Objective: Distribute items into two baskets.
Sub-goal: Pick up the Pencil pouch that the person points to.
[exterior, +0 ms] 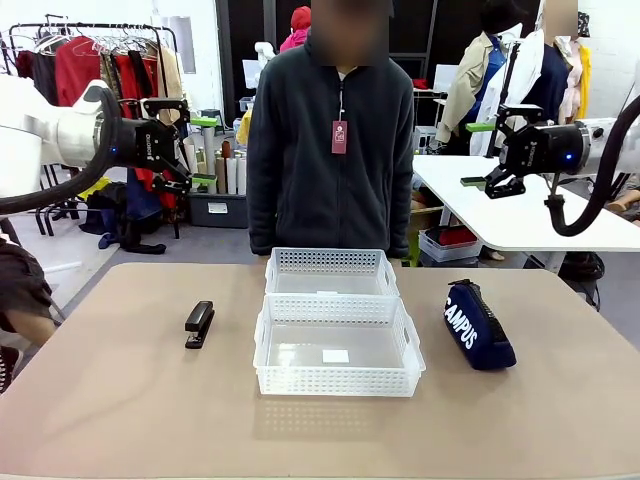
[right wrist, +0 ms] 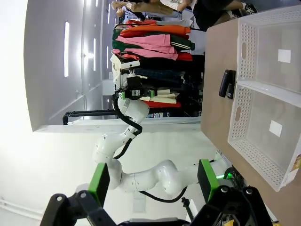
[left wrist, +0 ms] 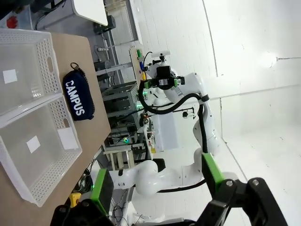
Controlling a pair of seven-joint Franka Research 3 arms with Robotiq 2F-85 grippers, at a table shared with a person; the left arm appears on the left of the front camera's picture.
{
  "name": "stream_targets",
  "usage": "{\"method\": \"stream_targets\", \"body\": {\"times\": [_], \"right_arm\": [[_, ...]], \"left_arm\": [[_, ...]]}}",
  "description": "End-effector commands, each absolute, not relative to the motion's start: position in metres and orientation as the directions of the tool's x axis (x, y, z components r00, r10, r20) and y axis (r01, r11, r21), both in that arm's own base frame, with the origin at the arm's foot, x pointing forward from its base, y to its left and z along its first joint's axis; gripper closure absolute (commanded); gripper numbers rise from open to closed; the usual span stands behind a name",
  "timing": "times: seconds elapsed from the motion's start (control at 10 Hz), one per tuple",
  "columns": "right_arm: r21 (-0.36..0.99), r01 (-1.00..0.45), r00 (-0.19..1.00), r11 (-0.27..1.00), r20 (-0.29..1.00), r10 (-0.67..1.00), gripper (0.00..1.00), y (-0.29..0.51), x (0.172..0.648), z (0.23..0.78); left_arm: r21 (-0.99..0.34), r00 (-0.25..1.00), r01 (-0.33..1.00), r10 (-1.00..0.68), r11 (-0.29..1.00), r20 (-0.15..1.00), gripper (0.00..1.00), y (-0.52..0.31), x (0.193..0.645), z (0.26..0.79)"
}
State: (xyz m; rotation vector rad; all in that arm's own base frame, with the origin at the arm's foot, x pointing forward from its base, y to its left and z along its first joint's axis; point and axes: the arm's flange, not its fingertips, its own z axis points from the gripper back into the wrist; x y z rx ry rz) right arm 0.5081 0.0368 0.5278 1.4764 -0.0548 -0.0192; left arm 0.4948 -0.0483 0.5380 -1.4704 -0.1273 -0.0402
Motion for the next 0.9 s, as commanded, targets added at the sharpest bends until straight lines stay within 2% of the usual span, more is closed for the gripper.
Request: {"method": "stream_targets", "body": {"times": [0.0,0.8], "right_arm": [[0.995,-0.017,0.999,0.093,0.022,-0.046,0.0,0.0372,0.5082,0.5287],[0.995,-0.017,0.999,0.093,0.022,-0.046,0.0,0.0372,0.5082,0.5287]], "left_arm": [[-0.989,0.992,0.106,0.06,0.105,0.113,0.0,-0.0471,0.4955,0.5387],[-0.989,0.992,0.106,0.06,0.105,0.113,0.0,-0.0471,0.4955,0.5387]]}}
